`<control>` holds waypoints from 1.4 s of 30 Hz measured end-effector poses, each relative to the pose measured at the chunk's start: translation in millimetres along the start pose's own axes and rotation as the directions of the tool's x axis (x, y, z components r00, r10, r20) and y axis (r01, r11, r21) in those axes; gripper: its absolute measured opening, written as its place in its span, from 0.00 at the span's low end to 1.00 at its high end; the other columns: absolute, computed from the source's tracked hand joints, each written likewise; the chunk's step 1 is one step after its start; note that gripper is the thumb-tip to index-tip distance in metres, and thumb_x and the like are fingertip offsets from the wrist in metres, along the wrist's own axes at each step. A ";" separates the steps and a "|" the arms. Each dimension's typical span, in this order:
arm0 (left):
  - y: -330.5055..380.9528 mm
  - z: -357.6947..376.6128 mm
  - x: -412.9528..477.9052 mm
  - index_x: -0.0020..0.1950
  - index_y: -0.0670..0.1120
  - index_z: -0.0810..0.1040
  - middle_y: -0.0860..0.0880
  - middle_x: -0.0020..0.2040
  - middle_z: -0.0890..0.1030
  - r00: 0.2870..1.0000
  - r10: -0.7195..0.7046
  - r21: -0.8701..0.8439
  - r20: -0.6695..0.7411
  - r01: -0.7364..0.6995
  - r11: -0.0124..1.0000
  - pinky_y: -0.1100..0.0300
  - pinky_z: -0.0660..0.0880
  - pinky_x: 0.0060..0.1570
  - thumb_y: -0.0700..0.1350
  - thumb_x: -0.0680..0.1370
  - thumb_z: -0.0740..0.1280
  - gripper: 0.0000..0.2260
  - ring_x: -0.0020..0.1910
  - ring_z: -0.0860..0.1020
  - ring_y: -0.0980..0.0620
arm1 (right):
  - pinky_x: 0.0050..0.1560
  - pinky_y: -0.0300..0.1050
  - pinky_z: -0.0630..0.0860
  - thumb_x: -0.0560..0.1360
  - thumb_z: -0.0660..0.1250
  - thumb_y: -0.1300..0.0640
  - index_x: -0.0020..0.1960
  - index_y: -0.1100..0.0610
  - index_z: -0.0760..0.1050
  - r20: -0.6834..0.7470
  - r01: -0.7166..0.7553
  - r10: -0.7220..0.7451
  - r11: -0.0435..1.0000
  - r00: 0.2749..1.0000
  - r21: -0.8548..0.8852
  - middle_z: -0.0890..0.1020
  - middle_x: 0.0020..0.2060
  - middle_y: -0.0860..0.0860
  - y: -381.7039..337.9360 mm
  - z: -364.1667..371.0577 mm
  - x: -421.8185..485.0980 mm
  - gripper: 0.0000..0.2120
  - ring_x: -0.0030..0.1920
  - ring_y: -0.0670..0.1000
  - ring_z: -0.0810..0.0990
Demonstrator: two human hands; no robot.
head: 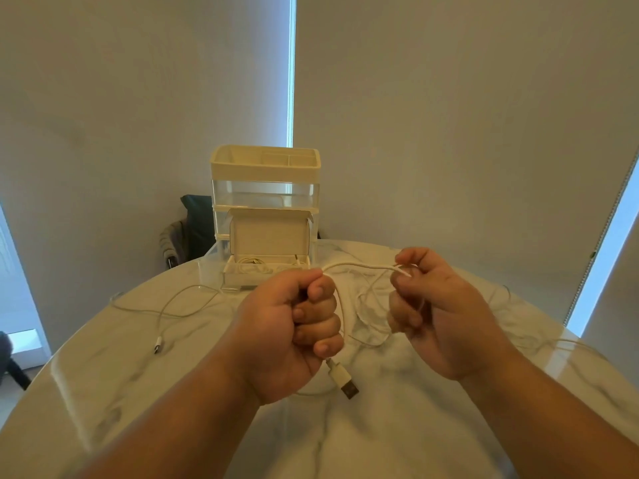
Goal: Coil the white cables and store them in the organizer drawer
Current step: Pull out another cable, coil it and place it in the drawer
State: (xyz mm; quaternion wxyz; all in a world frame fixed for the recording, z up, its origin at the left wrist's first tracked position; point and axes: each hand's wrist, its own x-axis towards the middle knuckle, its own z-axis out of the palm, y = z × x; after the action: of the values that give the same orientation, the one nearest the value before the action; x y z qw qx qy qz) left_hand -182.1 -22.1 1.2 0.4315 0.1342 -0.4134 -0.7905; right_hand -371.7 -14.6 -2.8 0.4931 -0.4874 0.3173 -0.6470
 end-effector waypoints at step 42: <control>-0.7 -40.9 22.5 0.54 0.48 0.81 0.52 0.45 0.85 0.822 0.547 0.798 -0.157 -0.221 0.561 0.61 0.80 0.47 0.37 0.82 0.61 0.10 0.45 0.84 0.54 | 0.47 0.58 0.81 0.76 0.67 0.65 0.47 0.61 0.83 -0.031 -0.353 0.362 0.883 0.932 -0.308 0.76 0.27 0.52 9.5 43.0 -38.5 0.06 0.27 0.50 0.74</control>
State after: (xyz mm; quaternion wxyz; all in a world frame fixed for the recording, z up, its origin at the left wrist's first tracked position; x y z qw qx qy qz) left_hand -172.6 -61.7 -21.6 0.5745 0.3577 -0.6260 -0.3875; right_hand -326.5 21.9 -9.5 0.5259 -0.5002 0.4920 -0.4809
